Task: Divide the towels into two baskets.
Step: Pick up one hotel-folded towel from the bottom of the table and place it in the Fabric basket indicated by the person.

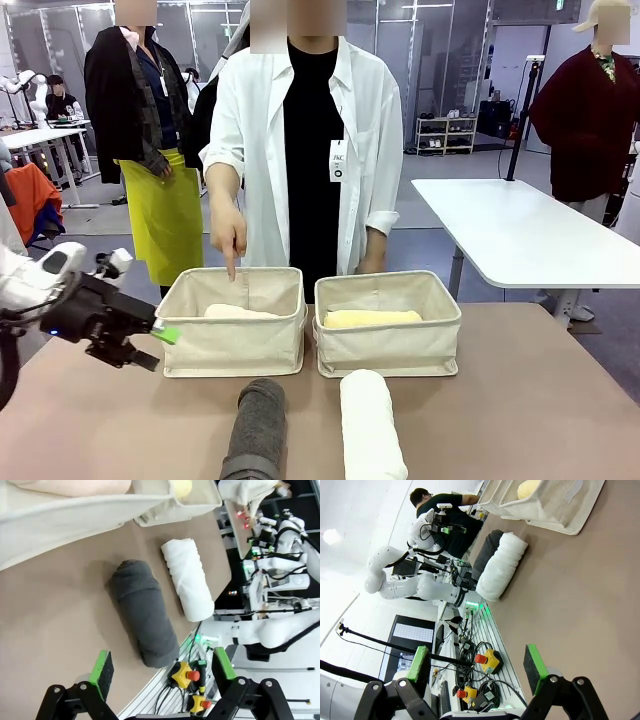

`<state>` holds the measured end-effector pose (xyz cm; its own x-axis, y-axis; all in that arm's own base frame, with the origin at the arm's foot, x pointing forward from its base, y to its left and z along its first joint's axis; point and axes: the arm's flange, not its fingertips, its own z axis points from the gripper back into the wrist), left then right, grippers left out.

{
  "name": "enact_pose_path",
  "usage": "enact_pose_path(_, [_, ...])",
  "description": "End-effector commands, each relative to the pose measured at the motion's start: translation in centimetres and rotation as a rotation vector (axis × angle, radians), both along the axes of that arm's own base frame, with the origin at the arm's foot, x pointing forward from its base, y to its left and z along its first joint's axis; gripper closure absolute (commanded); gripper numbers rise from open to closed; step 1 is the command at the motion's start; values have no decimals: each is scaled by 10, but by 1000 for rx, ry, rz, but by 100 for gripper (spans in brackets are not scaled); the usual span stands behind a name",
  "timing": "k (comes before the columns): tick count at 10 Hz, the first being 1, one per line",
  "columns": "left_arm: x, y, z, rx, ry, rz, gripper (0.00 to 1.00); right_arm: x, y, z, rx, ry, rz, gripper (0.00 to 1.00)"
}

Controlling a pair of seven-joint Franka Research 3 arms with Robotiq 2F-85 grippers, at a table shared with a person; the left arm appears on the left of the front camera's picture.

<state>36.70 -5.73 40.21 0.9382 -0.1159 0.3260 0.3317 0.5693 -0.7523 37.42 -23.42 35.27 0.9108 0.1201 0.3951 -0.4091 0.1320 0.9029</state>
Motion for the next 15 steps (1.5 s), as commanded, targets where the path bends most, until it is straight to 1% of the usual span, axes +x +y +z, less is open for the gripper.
enact_pose_path(1, [-28, -40, -13, 90, 30, -12, 0, -3, 4, 2, -11, 6, -9, 5])
enact_pose_path(3, [-30, -72, -27, 184, 56, -18, 0, -3, 4, 2, -11, 6, -9, 5])
enact_pose_path(4, [-32, -84, -33, 200, 76, -39, 0, -3, 4, 2, -11, 6, -9, 5])
enact_pose_path(5, [-35, -94, -44, 237, 113, -35, 0, -3, 4, 2, -11, 6, -9, 5])
enact_pose_path(6, [-38, -104, -55, 278, 125, -28, 0, -3, 4, 2, -11, 6, -9, 5])
enact_pose_path(8, [-39, -121, -71, 325, 127, -1, 0, -3, 4, 2, -11, 6, -9, 5])
enact_pose_path(10, [-41, -135, -83, 338, 136, 14, 0, -3, 4, 2, -11, 6, -9, 5])
enact_pose_path(12, [-39, -147, -82, 298, 121, 36, 0, -3, 4, 2, -11, 6, -9, 5])
enact_pose_path(13, [-37, -151, -84, 328, 111, 54, 0, -3, 4, 2, -11, 6, -9, 5])
enact_pose_path(14, [-34, -157, -90, 368, 116, 69, 0, -3, 4, 2, -11, 6, -9, 5])
enact_pose_path(15, [-32, -164, -90, 391, 100, 71, 0, -3, 4, 2, -11, 6, -9, 5])
